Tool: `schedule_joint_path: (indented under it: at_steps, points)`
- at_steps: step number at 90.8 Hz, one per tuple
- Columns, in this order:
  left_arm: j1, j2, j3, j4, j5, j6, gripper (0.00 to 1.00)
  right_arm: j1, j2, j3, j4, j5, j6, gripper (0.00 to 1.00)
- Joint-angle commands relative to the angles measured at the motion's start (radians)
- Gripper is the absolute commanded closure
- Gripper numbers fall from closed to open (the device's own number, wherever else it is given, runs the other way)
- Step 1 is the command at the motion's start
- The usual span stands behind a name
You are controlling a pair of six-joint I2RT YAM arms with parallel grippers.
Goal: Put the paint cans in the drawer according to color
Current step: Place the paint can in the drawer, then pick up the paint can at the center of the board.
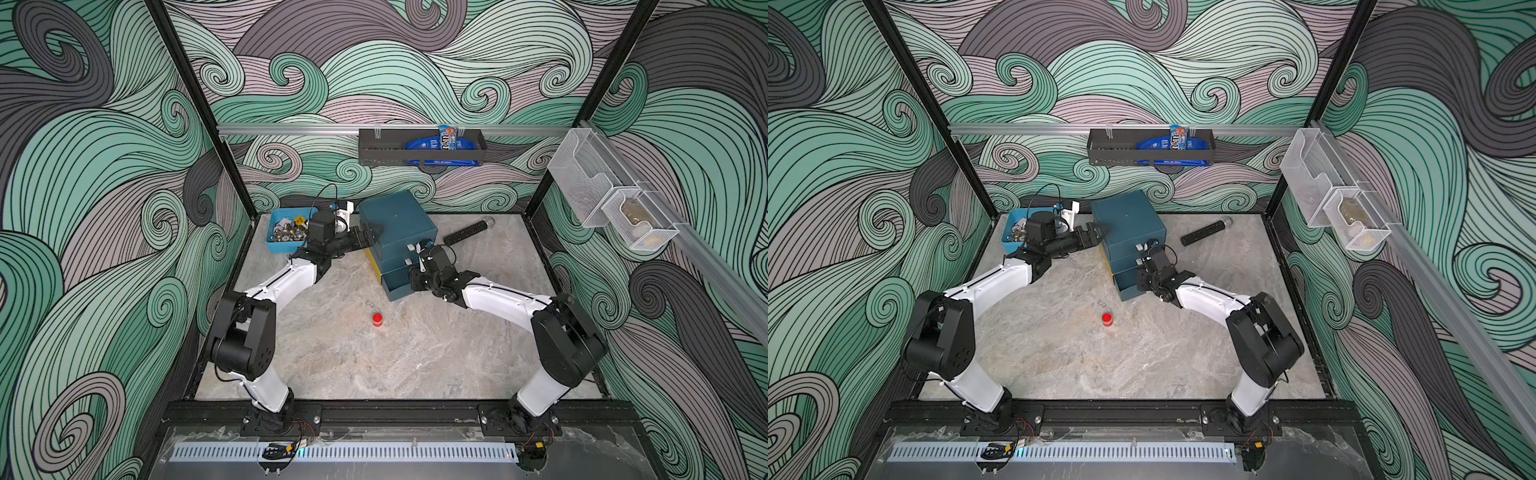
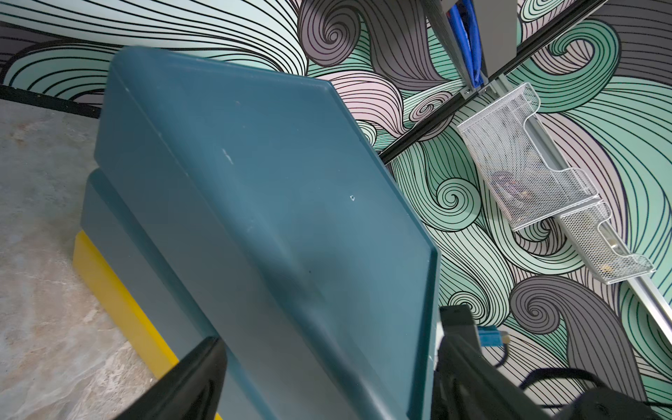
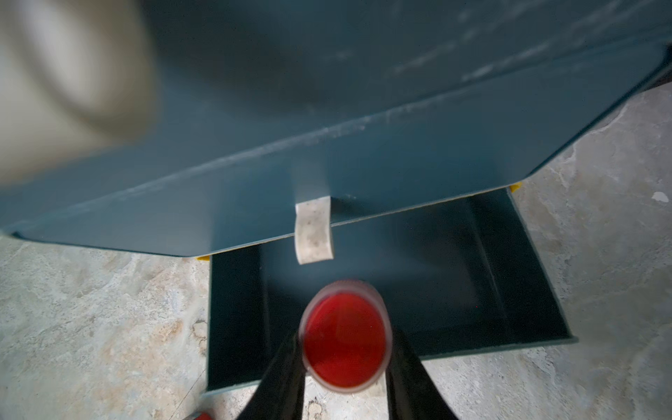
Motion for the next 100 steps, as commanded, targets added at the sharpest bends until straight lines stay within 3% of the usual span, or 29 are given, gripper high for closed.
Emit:
schedule_joint_path:
  at_steps: [1,5,16,40,54,70,100]
  points:
    - [0.005,0.003,0.006,0.0,0.001,0.017,0.06,-0.005,0.008,-0.006,0.044,-0.002,0.017,0.53]
    - [0.005,0.003,0.006,-0.001,0.001,0.017,0.06,-0.004,0.008,-0.008,0.045,0.001,0.017,0.45]
    - [0.005,0.001,0.006,0.0,0.003,0.014,0.06,-0.005,-0.014,-0.016,0.044,-0.008,0.019,0.37]
    - [0.006,-0.001,0.006,0.004,0.004,0.011,0.06,0.007,-0.203,-0.092,0.038,-0.061,0.045,0.34]
    - [0.006,-0.001,0.006,0.006,0.006,0.011,0.06,0.108,-0.253,-0.117,0.002,-0.078,0.055,0.35]
    - [0.006,-0.001,0.005,0.005,0.005,0.01,0.06,0.247,-0.209,-0.126,-0.002,-0.067,0.085,0.35]
    - [0.006,0.0,0.003,0.007,0.006,0.009,0.06,0.37,-0.064,-0.084,-0.003,-0.036,0.103,0.35]
